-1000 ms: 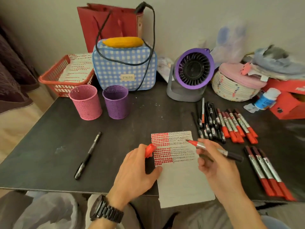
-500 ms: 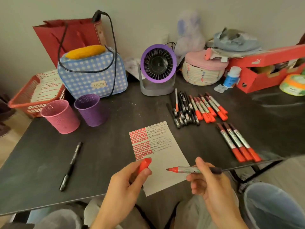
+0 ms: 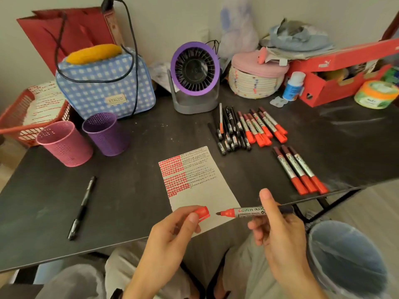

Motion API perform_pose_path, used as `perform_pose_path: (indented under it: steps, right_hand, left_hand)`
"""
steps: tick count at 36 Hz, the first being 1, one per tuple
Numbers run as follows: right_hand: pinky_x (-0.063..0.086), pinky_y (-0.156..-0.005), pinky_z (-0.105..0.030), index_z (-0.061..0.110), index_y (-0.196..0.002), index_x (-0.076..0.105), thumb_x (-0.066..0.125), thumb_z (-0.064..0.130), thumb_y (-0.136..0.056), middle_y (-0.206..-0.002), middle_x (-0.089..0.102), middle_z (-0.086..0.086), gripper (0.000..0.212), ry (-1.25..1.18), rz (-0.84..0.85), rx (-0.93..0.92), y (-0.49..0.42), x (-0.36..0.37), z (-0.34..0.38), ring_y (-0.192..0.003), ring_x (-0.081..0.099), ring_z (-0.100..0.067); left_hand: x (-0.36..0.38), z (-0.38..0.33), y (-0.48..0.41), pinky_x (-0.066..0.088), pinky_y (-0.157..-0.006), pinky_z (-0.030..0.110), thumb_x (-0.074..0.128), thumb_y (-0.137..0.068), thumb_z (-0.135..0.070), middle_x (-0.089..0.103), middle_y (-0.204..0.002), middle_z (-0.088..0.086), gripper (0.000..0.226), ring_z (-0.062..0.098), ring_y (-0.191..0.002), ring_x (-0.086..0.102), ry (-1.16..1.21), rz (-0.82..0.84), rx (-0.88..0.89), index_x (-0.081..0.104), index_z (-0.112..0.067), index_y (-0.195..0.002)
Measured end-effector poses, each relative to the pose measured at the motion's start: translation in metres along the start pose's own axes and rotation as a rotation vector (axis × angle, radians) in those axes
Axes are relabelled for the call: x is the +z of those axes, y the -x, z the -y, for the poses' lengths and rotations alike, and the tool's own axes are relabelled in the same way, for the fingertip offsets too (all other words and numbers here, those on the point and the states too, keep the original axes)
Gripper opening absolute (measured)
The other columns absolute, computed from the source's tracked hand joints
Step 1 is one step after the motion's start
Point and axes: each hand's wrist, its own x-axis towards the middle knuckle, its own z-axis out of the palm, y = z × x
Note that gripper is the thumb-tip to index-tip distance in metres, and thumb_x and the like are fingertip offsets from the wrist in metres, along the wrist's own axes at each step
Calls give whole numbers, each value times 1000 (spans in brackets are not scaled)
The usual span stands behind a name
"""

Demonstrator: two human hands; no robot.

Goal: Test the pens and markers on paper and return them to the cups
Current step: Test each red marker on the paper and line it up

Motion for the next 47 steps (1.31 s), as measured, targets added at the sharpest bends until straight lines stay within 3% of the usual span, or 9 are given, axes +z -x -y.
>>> perform_pose_path:
  steps: [3, 11, 14, 22, 30, 33, 37, 40, 47]
  right_hand:
    - [39, -35, -24, 18, -60, 74, 78, 71, -61, -55, 64, -16, 54, 9, 6, -10, 0, 0, 1, -37, 49, -15]
    - [39, -35, -23, 17, -68, 78, 75, 62, -68, -55, 64, -16, 44, 49, 51, 14, 6, 4, -2, -38, 50, -14]
    - [40, -36, -23, 16, -76, 79, 74, 63, -69, -57, 65, -18, 48, 106, 101, 6, 10, 5, -3, -40, 51, -15]
    - [26, -40, -19, 16, -75, 81, 70, 73, -69, -54, 63, -9, 59, 417, 484, 10, 10, -5, 8, -39, 37, -12]
    - [32, -56, -12, 40, -90, 82, 56, 83, -75, -52, 42, 17, 52, 762, 750, -58, 6, -16, 22, -53, 41, 1]
    - [28, -62, -18, 45, -93, 81, 51, 87, -75, -59, 42, 13, 54, 855, 774, -56, 5, -19, 24, -61, 41, -1]
    - [27, -59, -27, 57, -70, 72, 46, 83, -86, -59, 29, 2, 40, 987, 839, -77, 7, -20, 21, -55, 33, -8]
    - [25, -54, -25, 49, -77, 76, 35, 86, -86, -57, 27, 2, 56, 1030, 825, -77, 11, -19, 12, -52, 32, -7]
    - [24, -47, -17, 23, -83, 78, 42, 80, -83, -50, 31, 9, 68, 780, 736, 20, 22, -16, -5, -46, 29, -6]
  left_hand:
    - [2, -3, 0, 45, -68, 19, 47, -96, -46, 62, -74, -7, 31, 5, -69, 53, 71, 2, 0, 75, -38, -106]
    - [4, -8, 3, 38, -65, 12, 45, -98, -43, 54, -65, -8, 34, 4, -65, 47, 82, 50, -5, 76, -34, -107]
    - [6, -10, 5, 38, -65, 11, 46, -99, -42, 62, -72, -14, 31, 1, -65, 48, 47, 75, -7, 75, -36, -107]
    - [4, -16, 6, 40, -60, 3, 45, -106, -12, 64, -63, -22, 41, -9, -60, 58, 77, 6, 2, 79, -23, -87]
    - [6, -8, 8, 37, -56, 14, 45, -99, -39, 65, -69, -15, 33, 4, -58, 50, -61, 31, 2, 70, -30, -79]
    - [10, -6, 11, 43, -63, 34, 39, -92, -53, 67, -75, -6, 37, 27, -69, 55, -81, 24, -1, 68, -32, -80]
    - [14, -6, 13, 42, -59, 34, 39, -94, -54, 65, -69, -4, 38, 26, -63, 52, -101, -2, -10, 64, -31, -75]
    - [16, -6, 12, 35, -50, 19, 43, -98, -45, 66, -65, -8, 37, 7, -50, 43, -143, -45, -24, 58, -30, -68]
    - [14, -13, 11, 32, -48, 15, 48, -98, -37, 49, -47, -12, 38, 9, -45, 38, -243, -71, -19, 54, -19, -64]
